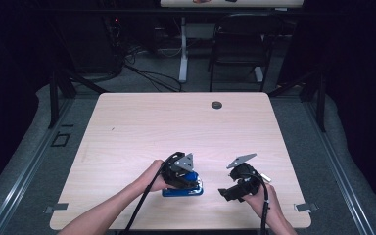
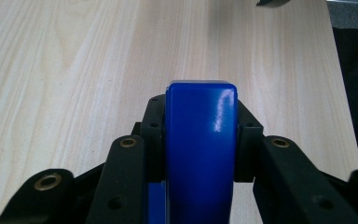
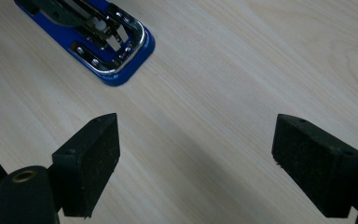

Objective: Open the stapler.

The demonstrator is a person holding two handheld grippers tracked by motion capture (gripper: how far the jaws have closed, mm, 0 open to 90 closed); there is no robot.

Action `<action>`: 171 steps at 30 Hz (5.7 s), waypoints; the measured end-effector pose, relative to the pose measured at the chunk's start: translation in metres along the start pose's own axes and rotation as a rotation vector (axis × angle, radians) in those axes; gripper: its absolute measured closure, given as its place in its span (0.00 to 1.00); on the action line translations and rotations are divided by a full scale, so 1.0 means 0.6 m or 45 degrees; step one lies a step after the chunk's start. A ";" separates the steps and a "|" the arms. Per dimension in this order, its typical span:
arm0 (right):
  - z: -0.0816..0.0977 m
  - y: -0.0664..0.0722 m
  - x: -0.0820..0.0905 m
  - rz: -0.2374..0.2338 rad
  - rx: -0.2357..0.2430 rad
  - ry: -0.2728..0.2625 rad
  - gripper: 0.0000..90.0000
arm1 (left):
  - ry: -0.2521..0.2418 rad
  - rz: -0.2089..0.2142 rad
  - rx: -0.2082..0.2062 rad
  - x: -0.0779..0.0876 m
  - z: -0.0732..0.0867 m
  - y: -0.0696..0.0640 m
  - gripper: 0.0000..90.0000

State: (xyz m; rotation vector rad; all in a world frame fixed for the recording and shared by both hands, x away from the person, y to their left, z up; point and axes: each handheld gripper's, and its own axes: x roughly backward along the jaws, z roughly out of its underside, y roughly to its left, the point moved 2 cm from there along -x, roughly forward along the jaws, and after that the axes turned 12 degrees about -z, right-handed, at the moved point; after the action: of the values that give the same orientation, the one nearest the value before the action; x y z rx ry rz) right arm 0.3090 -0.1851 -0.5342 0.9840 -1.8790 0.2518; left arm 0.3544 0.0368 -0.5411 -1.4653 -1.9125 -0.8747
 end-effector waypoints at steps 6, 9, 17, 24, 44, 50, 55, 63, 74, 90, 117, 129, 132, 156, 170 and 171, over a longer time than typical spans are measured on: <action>-0.018 0.007 -0.017 -0.017 0.016 0.004 0.18 | -0.024 0.001 -0.003 0.006 0.003 0.002 0.73; -0.026 0.008 -0.020 -0.024 0.021 -0.011 0.22 | -0.037 -0.003 -0.014 0.008 0.004 0.002 0.73; -0.055 0.013 -0.041 -0.070 0.016 -0.053 0.57 | -0.062 -0.009 -0.021 0.011 0.006 0.003 0.73; -0.069 0.020 -0.058 -0.111 0.020 -0.037 0.77 | -0.107 -0.023 -0.048 0.018 0.005 -0.001 0.73; -0.082 0.021 -0.065 -0.180 -0.012 -0.073 0.78 | -0.171 0.002 -0.094 0.025 0.009 -0.003 0.73; -0.090 0.024 -0.072 -0.231 -0.033 -0.083 0.80 | -0.183 0.001 -0.095 0.027 0.017 -0.002 0.73; -0.083 0.021 -0.087 -0.268 -0.065 -0.055 0.83 | -0.199 -0.002 -0.096 0.027 0.018 -0.002 0.73; -0.080 0.031 -0.091 -0.230 -0.001 -0.055 0.91 | -0.203 -0.017 -0.079 0.036 0.021 0.000 0.73; -0.079 0.035 -0.091 -0.201 0.031 -0.052 0.93 | -0.184 -0.024 -0.065 0.042 0.022 0.002 0.73; -0.078 0.039 -0.097 -0.164 0.035 -0.024 0.94 | -0.178 -0.014 -0.063 0.050 0.025 0.007 0.73; -0.076 0.041 -0.101 -0.144 0.060 -0.025 0.94 | -0.178 -0.027 -0.053 0.068 0.034 0.009 0.73; -0.077 0.042 -0.101 -0.129 0.071 -0.019 0.95 | -0.173 -0.021 -0.042 0.081 0.043 0.014 0.73; -0.077 0.042 -0.101 -0.127 0.068 -0.015 0.95 | -0.179 -0.017 -0.032 0.083 0.045 0.014 0.73; -0.077 0.042 -0.101 -0.127 0.066 -0.016 0.95 | -0.179 -0.010 -0.008 0.105 0.070 0.022 0.73; -0.077 0.042 -0.101 -0.125 0.070 -0.011 0.95 | -0.178 -0.010 0.000 0.110 0.076 0.024 0.74; -0.077 0.042 -0.101 -0.125 0.071 -0.007 0.95 | -0.174 -0.009 0.001 0.110 0.077 0.024 0.73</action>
State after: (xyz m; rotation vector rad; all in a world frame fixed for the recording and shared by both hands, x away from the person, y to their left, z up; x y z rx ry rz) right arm 0.3341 -0.1116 -0.5544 1.1124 -1.8313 0.2442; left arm 0.3505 0.1150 -0.5168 -1.5542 -2.0176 -0.7949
